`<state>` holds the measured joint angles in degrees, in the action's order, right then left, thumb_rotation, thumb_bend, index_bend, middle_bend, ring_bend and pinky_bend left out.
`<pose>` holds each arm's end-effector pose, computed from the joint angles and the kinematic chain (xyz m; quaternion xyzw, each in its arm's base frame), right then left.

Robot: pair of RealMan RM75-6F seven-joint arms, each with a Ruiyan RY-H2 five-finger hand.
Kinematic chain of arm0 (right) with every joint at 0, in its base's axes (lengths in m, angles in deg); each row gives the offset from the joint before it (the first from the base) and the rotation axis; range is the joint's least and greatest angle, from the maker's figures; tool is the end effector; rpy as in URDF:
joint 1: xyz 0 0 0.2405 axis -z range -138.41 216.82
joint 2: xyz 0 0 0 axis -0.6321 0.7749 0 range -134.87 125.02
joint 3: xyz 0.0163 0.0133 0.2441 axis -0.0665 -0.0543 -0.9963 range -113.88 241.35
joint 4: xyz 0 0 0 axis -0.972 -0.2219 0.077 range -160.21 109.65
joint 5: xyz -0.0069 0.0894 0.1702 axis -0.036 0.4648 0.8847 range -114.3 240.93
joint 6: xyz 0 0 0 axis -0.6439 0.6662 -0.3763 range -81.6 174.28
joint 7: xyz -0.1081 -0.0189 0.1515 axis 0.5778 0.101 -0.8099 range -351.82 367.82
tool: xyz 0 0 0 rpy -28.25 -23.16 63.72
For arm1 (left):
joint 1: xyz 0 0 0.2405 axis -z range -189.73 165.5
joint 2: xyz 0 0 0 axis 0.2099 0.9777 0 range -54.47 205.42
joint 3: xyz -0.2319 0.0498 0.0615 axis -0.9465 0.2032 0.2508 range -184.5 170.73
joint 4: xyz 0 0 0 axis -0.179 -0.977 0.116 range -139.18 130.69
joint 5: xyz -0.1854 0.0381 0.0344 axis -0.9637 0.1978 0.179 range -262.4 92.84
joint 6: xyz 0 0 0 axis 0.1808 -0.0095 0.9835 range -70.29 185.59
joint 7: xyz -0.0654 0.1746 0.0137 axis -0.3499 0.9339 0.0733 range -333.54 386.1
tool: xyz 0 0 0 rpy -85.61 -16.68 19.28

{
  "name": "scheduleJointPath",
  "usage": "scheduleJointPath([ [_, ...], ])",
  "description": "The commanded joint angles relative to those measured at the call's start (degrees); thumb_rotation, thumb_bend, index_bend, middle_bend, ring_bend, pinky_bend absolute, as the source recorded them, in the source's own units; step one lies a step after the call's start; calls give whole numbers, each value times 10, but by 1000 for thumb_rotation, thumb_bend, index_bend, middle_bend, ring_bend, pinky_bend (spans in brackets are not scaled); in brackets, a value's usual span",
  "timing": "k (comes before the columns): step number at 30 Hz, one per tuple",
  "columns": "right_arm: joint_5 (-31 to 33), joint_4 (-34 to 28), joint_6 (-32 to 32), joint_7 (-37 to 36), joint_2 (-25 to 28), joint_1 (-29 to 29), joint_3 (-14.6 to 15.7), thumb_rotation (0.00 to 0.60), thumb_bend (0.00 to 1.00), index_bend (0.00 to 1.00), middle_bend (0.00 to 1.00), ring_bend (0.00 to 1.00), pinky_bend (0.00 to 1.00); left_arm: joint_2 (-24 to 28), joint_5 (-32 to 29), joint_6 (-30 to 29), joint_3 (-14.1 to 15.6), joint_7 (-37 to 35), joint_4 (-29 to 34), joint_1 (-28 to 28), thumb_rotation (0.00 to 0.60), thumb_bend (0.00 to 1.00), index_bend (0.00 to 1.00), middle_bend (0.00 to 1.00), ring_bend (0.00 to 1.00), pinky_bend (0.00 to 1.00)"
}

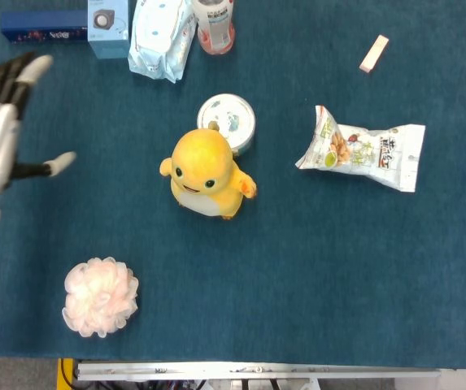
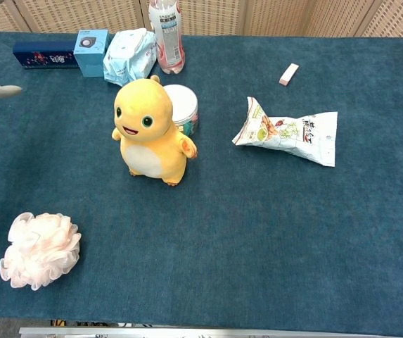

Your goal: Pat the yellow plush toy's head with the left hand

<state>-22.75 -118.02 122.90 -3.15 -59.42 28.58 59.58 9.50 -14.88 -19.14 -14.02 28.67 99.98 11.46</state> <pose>-0.2874 -0.2556 0.2024 0.6223 -0.4045 0.3894 0.5455 -0.2097 0.3096 0.1404 -0.5752 -0.4475 -0.4641 0.5034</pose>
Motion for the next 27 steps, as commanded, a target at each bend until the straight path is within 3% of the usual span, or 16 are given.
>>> scheduleJointPath([
  [1,-6,1,-4,-4,-2,-2,5,600,115,320,403,301,357,16,-1,-43,22,17,10,-42,600,32,82,62,27,0],
  [14,-37,-1,1,-11,-15,-4,20,600,115,320,403,301,357,35,59,-140,66,-14,12,-149,600,32,82,76,34,0],
  [27,-51,-4,8,-14,-17,-3,28,600,114,320,403,301,357,30,112,-129,82,-44,-22,-175,600,32,82,81,35,0],
])
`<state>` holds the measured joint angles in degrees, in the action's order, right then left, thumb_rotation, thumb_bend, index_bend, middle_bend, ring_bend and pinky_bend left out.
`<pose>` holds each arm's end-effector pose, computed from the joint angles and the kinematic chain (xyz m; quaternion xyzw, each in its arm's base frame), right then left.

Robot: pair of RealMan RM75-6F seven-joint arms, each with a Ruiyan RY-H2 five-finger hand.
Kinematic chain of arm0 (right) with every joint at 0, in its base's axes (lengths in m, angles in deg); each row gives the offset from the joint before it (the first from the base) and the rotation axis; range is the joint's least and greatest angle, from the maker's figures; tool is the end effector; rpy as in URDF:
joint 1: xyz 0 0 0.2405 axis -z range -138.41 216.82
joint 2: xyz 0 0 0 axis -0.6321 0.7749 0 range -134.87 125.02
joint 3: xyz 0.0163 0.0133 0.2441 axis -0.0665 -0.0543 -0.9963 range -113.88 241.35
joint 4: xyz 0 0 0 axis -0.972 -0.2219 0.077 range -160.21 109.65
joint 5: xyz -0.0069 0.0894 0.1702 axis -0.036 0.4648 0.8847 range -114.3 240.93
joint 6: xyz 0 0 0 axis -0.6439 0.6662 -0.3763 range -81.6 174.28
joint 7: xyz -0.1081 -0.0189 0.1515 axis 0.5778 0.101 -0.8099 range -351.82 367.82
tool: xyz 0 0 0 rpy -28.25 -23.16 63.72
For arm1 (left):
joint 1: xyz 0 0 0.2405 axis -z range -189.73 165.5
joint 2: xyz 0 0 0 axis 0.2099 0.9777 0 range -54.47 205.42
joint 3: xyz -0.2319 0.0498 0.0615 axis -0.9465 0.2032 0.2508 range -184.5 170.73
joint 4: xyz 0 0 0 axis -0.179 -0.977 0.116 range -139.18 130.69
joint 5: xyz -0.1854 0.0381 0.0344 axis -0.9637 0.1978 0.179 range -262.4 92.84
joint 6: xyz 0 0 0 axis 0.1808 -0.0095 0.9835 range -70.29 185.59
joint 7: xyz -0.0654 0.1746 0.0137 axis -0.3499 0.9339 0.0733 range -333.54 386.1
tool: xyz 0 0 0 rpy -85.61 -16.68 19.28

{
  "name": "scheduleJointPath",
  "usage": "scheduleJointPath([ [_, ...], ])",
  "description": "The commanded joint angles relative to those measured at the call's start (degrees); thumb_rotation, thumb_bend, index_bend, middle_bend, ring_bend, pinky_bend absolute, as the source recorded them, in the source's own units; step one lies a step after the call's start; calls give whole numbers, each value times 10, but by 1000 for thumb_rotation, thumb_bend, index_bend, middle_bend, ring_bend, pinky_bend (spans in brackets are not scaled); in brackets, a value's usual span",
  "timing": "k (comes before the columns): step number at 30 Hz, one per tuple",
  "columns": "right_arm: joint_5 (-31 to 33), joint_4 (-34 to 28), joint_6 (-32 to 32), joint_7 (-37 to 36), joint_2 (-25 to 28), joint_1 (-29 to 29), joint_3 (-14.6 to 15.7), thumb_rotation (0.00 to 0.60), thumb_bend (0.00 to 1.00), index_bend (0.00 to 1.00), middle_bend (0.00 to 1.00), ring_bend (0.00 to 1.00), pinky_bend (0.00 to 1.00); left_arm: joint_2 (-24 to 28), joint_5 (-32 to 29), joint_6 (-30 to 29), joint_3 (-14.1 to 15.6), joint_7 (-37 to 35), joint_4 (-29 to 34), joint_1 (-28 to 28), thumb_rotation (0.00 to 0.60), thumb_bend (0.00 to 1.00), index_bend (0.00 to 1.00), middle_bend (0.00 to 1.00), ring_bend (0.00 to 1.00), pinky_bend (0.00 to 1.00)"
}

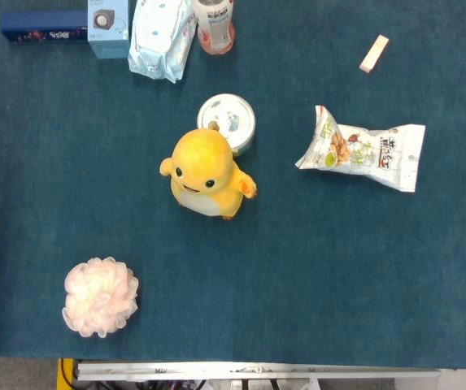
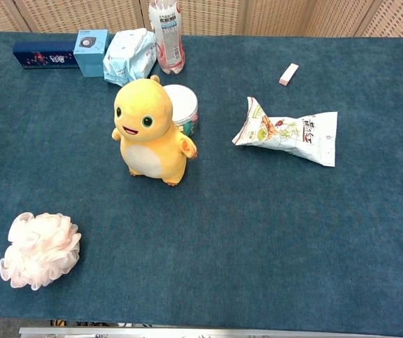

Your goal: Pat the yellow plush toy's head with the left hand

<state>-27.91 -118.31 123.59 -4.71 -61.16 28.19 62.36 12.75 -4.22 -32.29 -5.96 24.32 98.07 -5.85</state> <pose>-0.2755 -0.2451 0.1775 0.6476 -0.4136 0.4011 0.4987 -0.2768 0.2128 0.1721 -0.5329 -0.4499 -0.4301 0.5732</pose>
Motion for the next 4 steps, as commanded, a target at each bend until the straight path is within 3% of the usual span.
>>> scheduleJointPath([
  [1,1,-2,2,2,1,1,1,600,114,321,403,301,357,-5,10,4,2,2,-5,-3,600,32,82,81,36,0],
  [4,0,-4,3,5,2,1,1,600,115,320,403,301,357,-10,15,11,6,7,-7,-7,600,32,82,81,35,0],
])
